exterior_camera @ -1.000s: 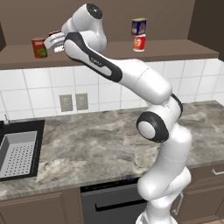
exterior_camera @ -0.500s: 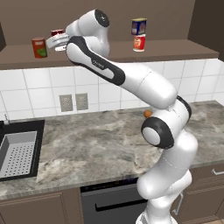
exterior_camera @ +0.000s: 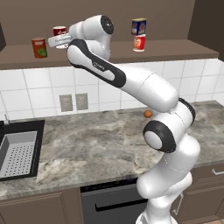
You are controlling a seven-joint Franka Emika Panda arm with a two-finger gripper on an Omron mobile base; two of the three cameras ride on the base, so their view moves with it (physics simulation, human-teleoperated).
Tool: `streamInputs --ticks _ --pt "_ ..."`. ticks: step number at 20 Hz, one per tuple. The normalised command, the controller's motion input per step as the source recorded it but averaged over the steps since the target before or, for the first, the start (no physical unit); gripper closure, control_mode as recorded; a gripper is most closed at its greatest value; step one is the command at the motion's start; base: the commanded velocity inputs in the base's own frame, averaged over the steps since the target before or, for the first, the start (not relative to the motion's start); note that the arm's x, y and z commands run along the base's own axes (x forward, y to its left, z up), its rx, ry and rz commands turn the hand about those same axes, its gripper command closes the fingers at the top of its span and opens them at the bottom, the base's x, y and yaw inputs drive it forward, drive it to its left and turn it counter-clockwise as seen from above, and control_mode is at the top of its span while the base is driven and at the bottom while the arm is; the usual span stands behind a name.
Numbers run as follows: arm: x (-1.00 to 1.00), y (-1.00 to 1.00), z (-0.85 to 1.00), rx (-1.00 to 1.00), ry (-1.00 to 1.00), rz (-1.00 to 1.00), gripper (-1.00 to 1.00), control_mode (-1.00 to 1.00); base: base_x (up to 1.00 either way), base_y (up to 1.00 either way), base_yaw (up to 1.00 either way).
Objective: Stack two cans on top of the other two cans in the cabinet.
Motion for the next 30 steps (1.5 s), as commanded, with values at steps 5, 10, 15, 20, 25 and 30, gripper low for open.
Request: streamInputs --ticks 5,10,15,20,25,30 --pt "-0.01 0.00 0.33 0.00 0.03 0.00 1.00 -1.00 0.00 0.00 0.00" --pt "-0.01 0.03 0.25 0.00 0.11 0.00 1.00 -1.00 0.00 0.00 0.00" --pt "0.00 0.07 0.16 0.00 0.00 0.00 1.00 -1.00 0.00 0.00 0.00" --pt "0.00 0.17 0.12 0.00 -0.01 0.00 1.00 -1.00 0.00 0.00 0.00" --pt "0.00 0.25 0.05 0.00 0.00 0.00 1.00 -1.00 0.00 0.00 0.00" --pt "0.00 0.14 0.00 0.00 -0.04 0.00 1.00 -1.00 0.00 0.00 0.00"
